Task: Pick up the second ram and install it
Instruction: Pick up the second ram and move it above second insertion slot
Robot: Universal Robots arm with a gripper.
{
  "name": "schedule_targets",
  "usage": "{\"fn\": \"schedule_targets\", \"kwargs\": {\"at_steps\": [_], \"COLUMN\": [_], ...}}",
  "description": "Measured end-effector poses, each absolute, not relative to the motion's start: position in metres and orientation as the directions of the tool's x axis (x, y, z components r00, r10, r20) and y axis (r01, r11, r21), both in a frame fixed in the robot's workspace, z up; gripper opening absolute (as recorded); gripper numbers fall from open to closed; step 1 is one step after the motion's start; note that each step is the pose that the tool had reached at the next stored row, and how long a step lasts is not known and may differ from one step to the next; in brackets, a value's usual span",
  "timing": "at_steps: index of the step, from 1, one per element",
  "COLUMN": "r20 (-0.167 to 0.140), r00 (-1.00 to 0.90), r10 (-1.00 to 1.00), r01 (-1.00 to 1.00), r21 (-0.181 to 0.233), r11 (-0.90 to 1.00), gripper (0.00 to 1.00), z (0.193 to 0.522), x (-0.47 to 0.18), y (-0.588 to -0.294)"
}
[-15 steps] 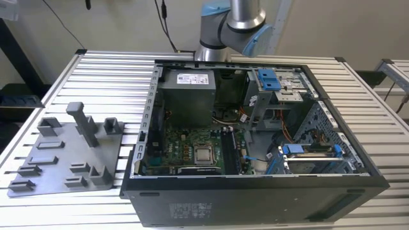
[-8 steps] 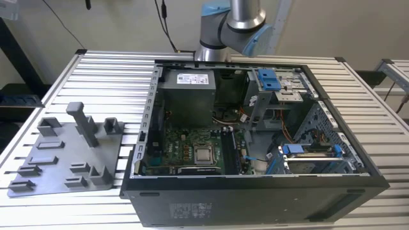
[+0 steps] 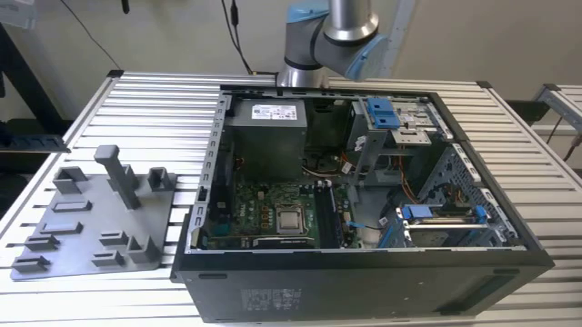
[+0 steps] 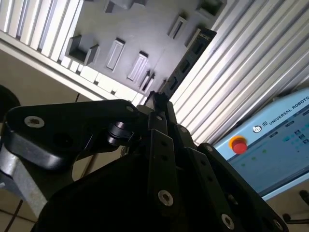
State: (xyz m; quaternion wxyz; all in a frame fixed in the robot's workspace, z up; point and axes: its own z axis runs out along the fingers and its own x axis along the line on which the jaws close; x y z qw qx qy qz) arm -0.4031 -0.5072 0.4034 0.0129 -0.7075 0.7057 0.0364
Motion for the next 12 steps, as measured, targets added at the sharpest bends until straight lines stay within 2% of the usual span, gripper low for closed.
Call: {"fn": "schedule_targets", "kwargs": {"at_steps": [12], "r20": [-0.070], "r00": [0.001], "r10": [-0.998], "r01": [-0.999], "r21": [0.035], "r11": [-0.004], "gripper": [0.14], "z": [0.404], "x": [-0.373], "y": [-0.507]}}
